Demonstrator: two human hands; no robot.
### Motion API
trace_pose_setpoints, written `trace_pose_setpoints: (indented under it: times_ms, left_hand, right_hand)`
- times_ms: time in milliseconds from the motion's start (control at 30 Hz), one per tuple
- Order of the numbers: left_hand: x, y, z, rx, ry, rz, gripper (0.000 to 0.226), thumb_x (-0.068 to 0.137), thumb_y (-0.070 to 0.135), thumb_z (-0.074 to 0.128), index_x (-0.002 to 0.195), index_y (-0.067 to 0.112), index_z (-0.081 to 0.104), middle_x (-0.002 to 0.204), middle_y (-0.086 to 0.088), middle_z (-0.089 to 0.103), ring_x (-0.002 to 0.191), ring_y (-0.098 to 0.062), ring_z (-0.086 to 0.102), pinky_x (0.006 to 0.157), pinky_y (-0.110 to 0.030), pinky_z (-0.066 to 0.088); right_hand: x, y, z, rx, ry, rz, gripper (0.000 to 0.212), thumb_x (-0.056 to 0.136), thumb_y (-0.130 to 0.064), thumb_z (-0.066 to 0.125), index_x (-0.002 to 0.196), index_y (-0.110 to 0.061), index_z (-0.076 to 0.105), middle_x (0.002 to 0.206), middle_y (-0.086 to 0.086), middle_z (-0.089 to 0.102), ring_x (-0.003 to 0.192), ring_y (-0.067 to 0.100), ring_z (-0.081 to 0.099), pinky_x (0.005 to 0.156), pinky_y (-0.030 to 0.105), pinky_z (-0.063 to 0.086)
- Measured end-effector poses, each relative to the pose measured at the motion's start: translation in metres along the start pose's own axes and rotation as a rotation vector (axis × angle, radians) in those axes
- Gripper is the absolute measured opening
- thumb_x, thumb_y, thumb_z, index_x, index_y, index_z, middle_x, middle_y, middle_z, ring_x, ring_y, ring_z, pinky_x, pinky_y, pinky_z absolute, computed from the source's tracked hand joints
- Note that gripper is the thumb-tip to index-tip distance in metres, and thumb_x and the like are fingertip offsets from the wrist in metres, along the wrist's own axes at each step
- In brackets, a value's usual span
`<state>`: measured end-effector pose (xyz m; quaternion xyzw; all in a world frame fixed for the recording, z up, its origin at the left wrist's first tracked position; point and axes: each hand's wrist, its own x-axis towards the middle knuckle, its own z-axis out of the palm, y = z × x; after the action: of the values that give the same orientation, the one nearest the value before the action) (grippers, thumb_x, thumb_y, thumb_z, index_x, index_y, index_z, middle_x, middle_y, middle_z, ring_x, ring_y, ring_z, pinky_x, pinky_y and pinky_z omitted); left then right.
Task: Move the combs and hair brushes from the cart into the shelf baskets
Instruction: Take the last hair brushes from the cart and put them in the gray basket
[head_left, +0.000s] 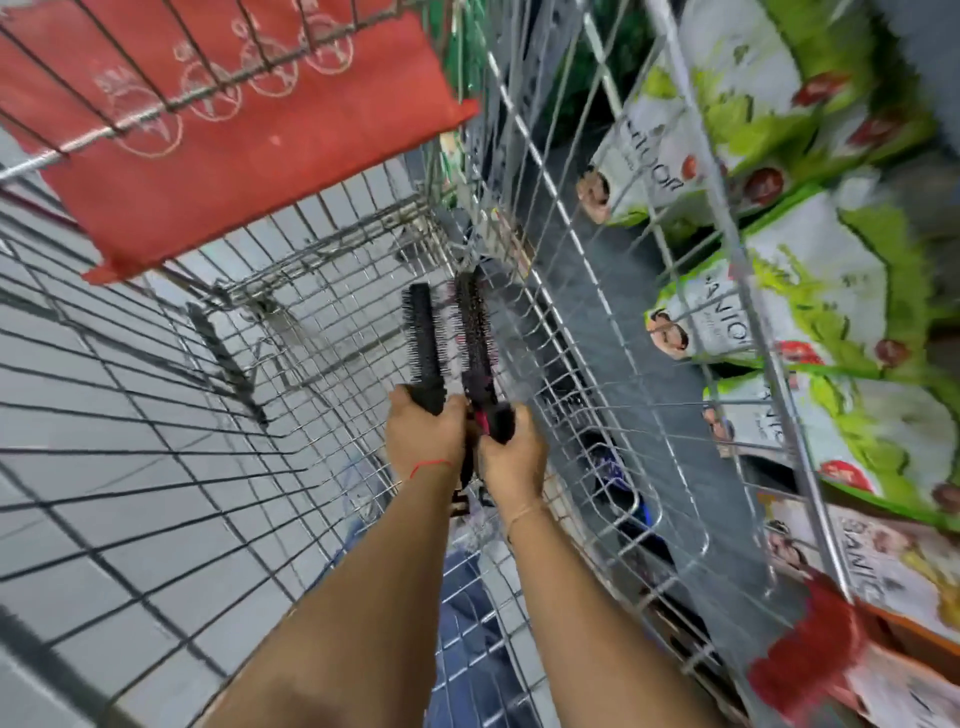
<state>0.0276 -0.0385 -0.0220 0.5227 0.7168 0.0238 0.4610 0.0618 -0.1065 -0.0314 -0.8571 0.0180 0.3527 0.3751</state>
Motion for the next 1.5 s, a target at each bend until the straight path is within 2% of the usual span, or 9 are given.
trace_pose_setpoints:
  times_ms: [200,367,533,733,967,1100,1267,1433,1500]
  left_hand:
    - [-0.061,0.059,-0.037,-0.354,-0.089,0.399,0.052,0.057,0.042,0.05,0.092,0.003,0.054,0.089,-0.024,0.064,0.086,-0.034,0.064,0.078,-0.043,0.05]
    - [-0.141,0.13,-0.073,-0.657,-0.353,0.851,0.036,0.062,0.04,0.054,0.095,0.028,0.06,0.08,0.008,0.063,0.071,0.013,0.056,0.076,-0.029,0.05]
    - [-0.278,0.191,-0.089,-0.68,-0.577,1.243,0.047,0.069,0.042,0.053,0.095,0.004,0.057,0.074,-0.002,0.058,0.072,-0.019,0.056,0.07,-0.039,0.049]
    - [-0.431,0.222,-0.072,-0.254,-0.878,1.416,0.062,0.077,0.055,0.051,0.109,0.002,0.054,0.102,-0.023,0.07,0.098,-0.035,0.065,0.081,-0.041,0.051]
    - [-0.496,0.243,-0.015,0.435,-1.007,1.205,0.073,0.091,0.056,0.037,0.134,-0.003,0.043,0.14,-0.024,0.048,0.128,-0.034,0.049,0.103,-0.035,0.04]
    - [-0.502,0.249,0.009,0.558,-1.158,1.143,0.028,0.097,0.017,0.046,0.074,0.005,0.057,0.099,-0.017,0.055,0.088,-0.027,0.051,0.074,-0.026,0.047]
    - [-0.49,0.247,0.032,0.744,-1.14,1.252,0.038,0.089,0.002,0.055,0.126,-0.005,0.054,0.128,-0.014,0.057,0.104,-0.019,0.052,0.084,-0.026,0.047]
    - [-0.473,0.249,0.042,0.475,-1.115,1.031,0.011,0.078,0.008,0.068,0.084,0.002,0.061,0.057,-0.011,0.056,0.038,-0.02,0.054,0.028,-0.014,0.038]
    - [-0.476,0.247,0.038,0.412,-1.237,0.909,0.013,0.084,0.008,0.059,0.071,0.006,0.056,0.04,-0.006,0.054,0.02,-0.013,0.049,0.026,-0.01,0.038]
  right_hand:
    - [-0.073,-0.059,-0.05,0.347,0.26,-0.341,0.03,0.074,-0.012,0.066,0.081,-0.036,0.05,0.084,-0.016,0.059,0.076,-0.013,0.06,0.071,-0.001,0.043]
    - [-0.144,-0.135,-0.123,0.608,0.557,-0.666,0.039,0.069,-0.001,0.067,0.083,-0.032,0.048,0.074,-0.018,0.06,0.07,-0.024,0.057,0.066,-0.005,0.041]
    - [-0.202,-0.16,-0.222,0.709,1.048,-0.838,0.022,0.066,-0.03,0.063,0.083,-0.035,0.051,0.08,-0.02,0.059,0.072,-0.022,0.055,0.069,-0.002,0.042]
    - [-0.249,-0.143,-0.355,0.73,1.427,-0.77,0.028,0.076,-0.017,0.068,0.103,-0.016,0.059,0.097,0.004,0.062,0.074,-0.023,0.055,0.073,0.002,0.044]
    - [-0.245,-0.08,-0.449,0.696,1.271,-0.285,0.042,0.084,-0.03,0.065,0.113,0.0,0.059,0.111,0.02,0.066,0.102,0.027,0.06,0.075,0.024,0.039]
    - [-0.234,-0.05,-0.482,0.606,1.065,-0.094,0.033,0.09,-0.019,0.054,0.113,0.003,0.059,0.117,0.024,0.063,0.101,0.03,0.057,0.077,0.026,0.036]
    - [-0.219,-0.031,-0.488,0.606,0.907,-0.051,0.033,0.093,-0.015,0.045,0.12,0.004,0.052,0.104,0.018,0.057,0.078,0.024,0.055,0.061,0.026,0.037]
    - [-0.215,-0.018,-0.487,0.838,0.879,-0.172,0.008,0.089,-0.01,0.052,0.094,-0.013,0.047,0.081,0.014,0.051,0.064,0.024,0.052,0.04,0.018,0.041]
    - [-0.219,-0.014,-0.488,1.068,0.753,-0.272,0.016,0.088,-0.006,0.052,0.098,-0.015,0.042,0.085,0.016,0.053,0.066,0.03,0.059,0.044,0.027,0.053]
